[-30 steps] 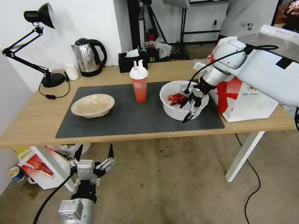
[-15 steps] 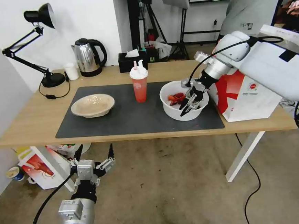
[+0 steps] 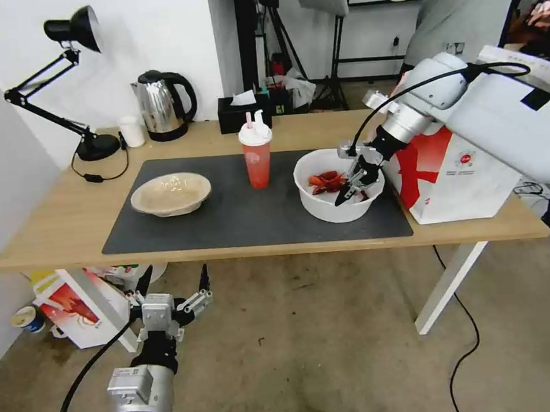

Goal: Pick up the trash from the table and place it into the takeout bag.

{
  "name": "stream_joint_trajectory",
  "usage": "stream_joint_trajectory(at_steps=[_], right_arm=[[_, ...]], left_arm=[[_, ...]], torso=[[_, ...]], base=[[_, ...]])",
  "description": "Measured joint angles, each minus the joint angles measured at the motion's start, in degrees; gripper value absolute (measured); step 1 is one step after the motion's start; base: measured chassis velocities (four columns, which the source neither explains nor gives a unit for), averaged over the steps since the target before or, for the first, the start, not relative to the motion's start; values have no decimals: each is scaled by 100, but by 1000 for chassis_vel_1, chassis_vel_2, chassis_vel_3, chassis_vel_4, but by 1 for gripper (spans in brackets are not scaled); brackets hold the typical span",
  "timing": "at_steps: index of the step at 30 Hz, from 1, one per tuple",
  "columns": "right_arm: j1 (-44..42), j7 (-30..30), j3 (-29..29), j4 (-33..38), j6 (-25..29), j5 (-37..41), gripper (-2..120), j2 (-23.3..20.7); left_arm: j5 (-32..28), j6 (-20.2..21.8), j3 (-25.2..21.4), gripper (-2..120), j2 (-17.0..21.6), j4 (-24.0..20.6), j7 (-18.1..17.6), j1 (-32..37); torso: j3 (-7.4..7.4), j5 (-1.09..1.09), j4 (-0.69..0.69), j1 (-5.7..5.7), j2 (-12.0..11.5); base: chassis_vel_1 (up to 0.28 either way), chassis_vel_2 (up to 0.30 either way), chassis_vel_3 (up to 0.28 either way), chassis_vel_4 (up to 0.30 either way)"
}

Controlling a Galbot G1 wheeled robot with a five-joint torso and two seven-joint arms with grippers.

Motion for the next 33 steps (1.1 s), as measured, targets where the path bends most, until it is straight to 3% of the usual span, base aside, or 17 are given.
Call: stream_joint_trajectory(at_steps=[12, 33], right_arm=[[-9, 6, 2, 9, 21, -131, 2, 30], [-79, 12, 36, -164, 52, -240, 76, 252]], left_arm=[[0, 0, 0, 100, 0, 0, 0, 0], [0, 0, 0, 100, 0, 0, 0, 0]], torso=[[0, 0, -1, 0, 0], [0, 0, 0, 0, 0]], base=[[0, 0, 0, 0], [0, 0, 0, 0]])
